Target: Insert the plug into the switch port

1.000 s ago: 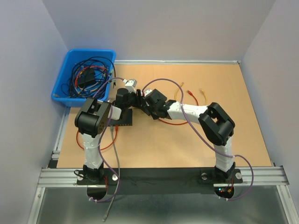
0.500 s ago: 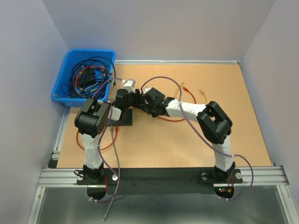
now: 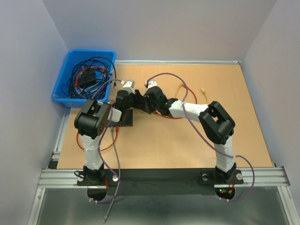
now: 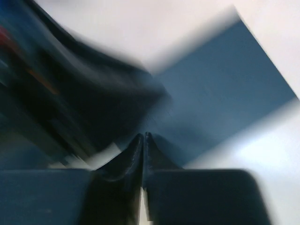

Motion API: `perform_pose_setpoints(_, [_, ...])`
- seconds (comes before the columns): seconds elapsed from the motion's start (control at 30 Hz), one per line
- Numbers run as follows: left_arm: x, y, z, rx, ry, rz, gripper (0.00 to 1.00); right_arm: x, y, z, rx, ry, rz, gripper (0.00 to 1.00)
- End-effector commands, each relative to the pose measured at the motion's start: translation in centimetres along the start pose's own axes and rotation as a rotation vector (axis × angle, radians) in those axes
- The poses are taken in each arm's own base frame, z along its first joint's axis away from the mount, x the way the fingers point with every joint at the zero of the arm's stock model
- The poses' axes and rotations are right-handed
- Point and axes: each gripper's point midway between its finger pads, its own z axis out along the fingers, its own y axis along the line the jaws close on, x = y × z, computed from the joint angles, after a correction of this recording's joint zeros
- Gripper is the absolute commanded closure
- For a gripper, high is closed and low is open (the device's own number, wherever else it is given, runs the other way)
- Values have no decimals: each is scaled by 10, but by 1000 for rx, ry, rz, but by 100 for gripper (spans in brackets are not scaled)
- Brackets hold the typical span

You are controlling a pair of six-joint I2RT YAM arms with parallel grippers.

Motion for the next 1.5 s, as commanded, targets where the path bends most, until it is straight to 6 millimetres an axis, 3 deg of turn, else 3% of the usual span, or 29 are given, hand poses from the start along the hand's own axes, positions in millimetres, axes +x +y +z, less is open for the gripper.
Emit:
perform_pose_setpoints(0.0, [70,-71,-26,234,262,-61,49,-132,49,-33,-249,-516,230,100])
perform_pose_setpoints(0.13, [72,-72,-25,242,269,-64,49,-126,48,-34,-253,-511,225,100])
perform_pose_setpoints(0.3, [71,-72,-24,241,267,-64,49,-151,52,-49,-267,-546,204,99])
perform_pose_setpoints(0.43, [74,-71,-22,239,277,-62,49,-155,42,-51,-192,-520,153,100])
perform_pose_setpoints(0.6, [72,-70,-21,241,272,-59,49,-144,-12,-67,4,-493,80,95])
perform_pose_setpoints(0.63, [72,-71,-21,244,273,-60,49,-130,-25,-66,32,-465,81,90])
perform_pose_setpoints(0.73, [70,-71,-21,249,268,-62,49,-129,-66,-83,97,-467,121,83])
perform_pose_setpoints(0.8, [69,-70,-21,250,265,-68,49,-126,-94,-87,136,-447,152,65])
perform_pose_setpoints(0.93, [69,-67,-22,246,263,-73,49,-129,-136,-90,195,-420,211,55])
perform_pose_setpoints(1.0, [68,-67,-21,246,261,-74,49,-113,-163,-73,235,-335,257,55])
perform_pose_setpoints(1.03, [68,-66,-21,243,260,-73,49,-131,-167,-71,218,-353,279,55])
perform_pose_setpoints(1.1, [67,-66,-22,244,259,-77,49,-101,-191,-44,252,-221,332,55])
perform_pose_setpoints(1.13, [67,-65,-23,242,257,-76,49,-113,-193,-40,231,-223,352,57])
perform_pose_setpoints(1.17, [66,-64,-23,240,253,-80,49,-101,-203,-23,240,-177,381,57])
perform_pose_setpoints(1.2, [65,-64,-23,240,250,-82,49,-92,-202,-16,234,-130,388,58])
perform_pose_setpoints(1.23, [65,-63,-24,238,250,-83,49,-100,-200,-13,214,-135,395,61])
perform_pose_setpoints(1.3, [65,-63,-23,240,247,-85,49,-89,-197,-2,200,-96,399,61])
perform_pose_setpoints(1.47, [66,-62,-24,247,250,-92,49,-79,-200,4,221,-66,409,60])
